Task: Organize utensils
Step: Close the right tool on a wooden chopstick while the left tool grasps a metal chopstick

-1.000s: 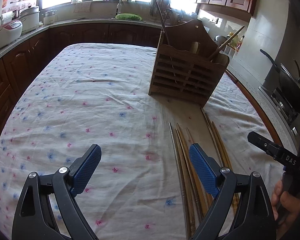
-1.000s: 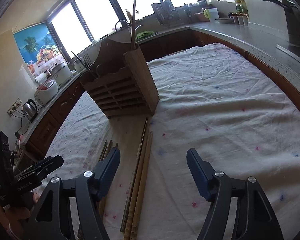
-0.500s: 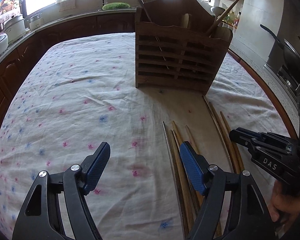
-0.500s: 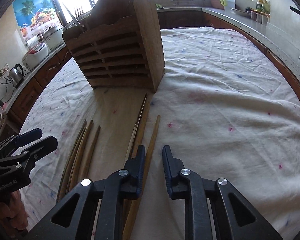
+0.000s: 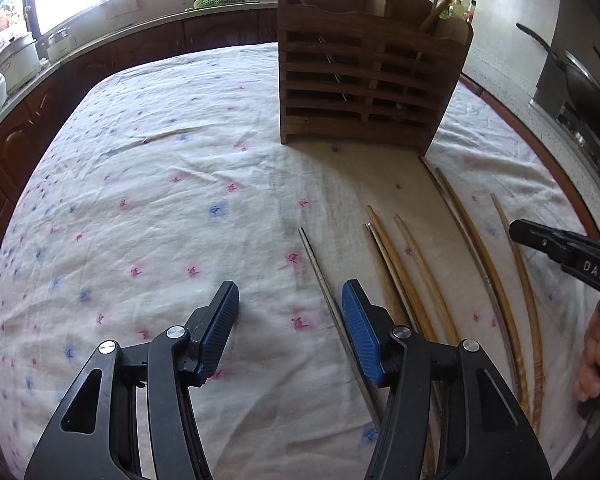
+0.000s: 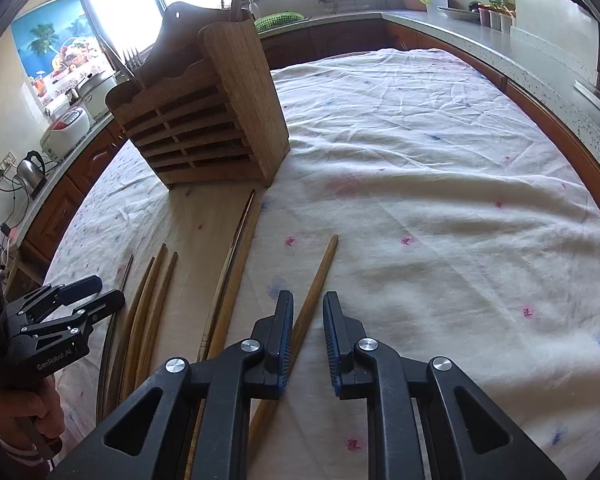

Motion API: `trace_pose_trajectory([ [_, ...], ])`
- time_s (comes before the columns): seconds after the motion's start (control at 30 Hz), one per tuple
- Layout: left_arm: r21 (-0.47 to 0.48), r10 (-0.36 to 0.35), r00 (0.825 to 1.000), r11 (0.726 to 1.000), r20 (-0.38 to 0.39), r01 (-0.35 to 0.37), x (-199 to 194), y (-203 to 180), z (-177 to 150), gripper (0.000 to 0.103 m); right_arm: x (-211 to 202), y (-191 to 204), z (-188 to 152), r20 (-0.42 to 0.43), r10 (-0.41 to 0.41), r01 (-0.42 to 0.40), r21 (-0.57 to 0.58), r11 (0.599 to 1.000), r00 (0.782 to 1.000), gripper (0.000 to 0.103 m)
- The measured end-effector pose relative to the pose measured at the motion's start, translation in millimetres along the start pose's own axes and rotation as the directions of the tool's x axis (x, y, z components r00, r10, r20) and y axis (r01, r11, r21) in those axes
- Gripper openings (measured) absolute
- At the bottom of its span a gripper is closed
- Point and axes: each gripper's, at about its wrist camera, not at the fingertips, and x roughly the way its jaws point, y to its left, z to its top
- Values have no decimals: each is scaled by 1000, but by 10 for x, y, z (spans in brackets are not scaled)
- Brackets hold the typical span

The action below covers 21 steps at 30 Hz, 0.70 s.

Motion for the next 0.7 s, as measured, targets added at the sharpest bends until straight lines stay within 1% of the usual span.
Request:
trace_pose_trajectory([
  [0.07, -17, -6, 1000, 1000, 5, 6, -4, 12, 35, 54, 26, 5, 35, 2, -5, 5, 1, 1000, 1000, 16],
  [0.13, -7, -3, 1000, 1000, -2, 3, 33, -34, 95, 54, 70, 3, 78, -1, -16, 16, 0, 1000, 1000, 16],
  [0.17, 1, 2, 1000, 1000, -11, -2, 65, -67, 113, 49, 101, 0, 96, -5, -26, 25, -2, 1000, 1000, 16],
  [0.2, 8, 3, 1000, 1000, -27, -3, 104, -112, 131, 43, 138, -9, 108, -13, -33, 33, -1, 999, 999, 16],
  [0.27, 37, 40, 999, 999, -23, -39, 146, -188, 143, 42, 169, -11, 135, -8, -38, 38, -7, 999, 999, 15],
  [0.33, 44, 46, 999, 998, -13, -45, 161, -229, 149, 40, 191, 10, 149, -5, -44, 43, -11, 999, 999, 15],
  [0.43, 52, 31, 1000, 998, -3, -31, 162, -264, 153, 25, 225, 66, 143, 12, -53, 53, -33, 998, 999, 16],
  [0.47, 56, 26, 1000, 998, -1, -26, 172, -272, 160, 15, 233, 86, 143, 15, -58, 59, -42, 997, 998, 14],
  [0.5, 60, 23, 1000, 998, 0, -23, 177, -283, 163, 9, 242, 101, 142, 17, -63, 64, -49, 997, 998, 12],
  [0.53, 65, 19, 1000, 998, 1, -19, 169, -292, 165, 8, 244, 111, 142, 18, -67, 68, -53, 996, 998, 9],
  [0.6, 61, 9, 1000, 998, 3, -9, 159, -282, 162, 6, 241, 114, 146, 16, -57, 58, -51, 997, 998, 8],
  [0.7, 22, -42, 999, 999, 2, 42, 96, -182, 159, 4, 174, 111, 133, 21, -20, 21, -28, 999, 1000, 5],
])
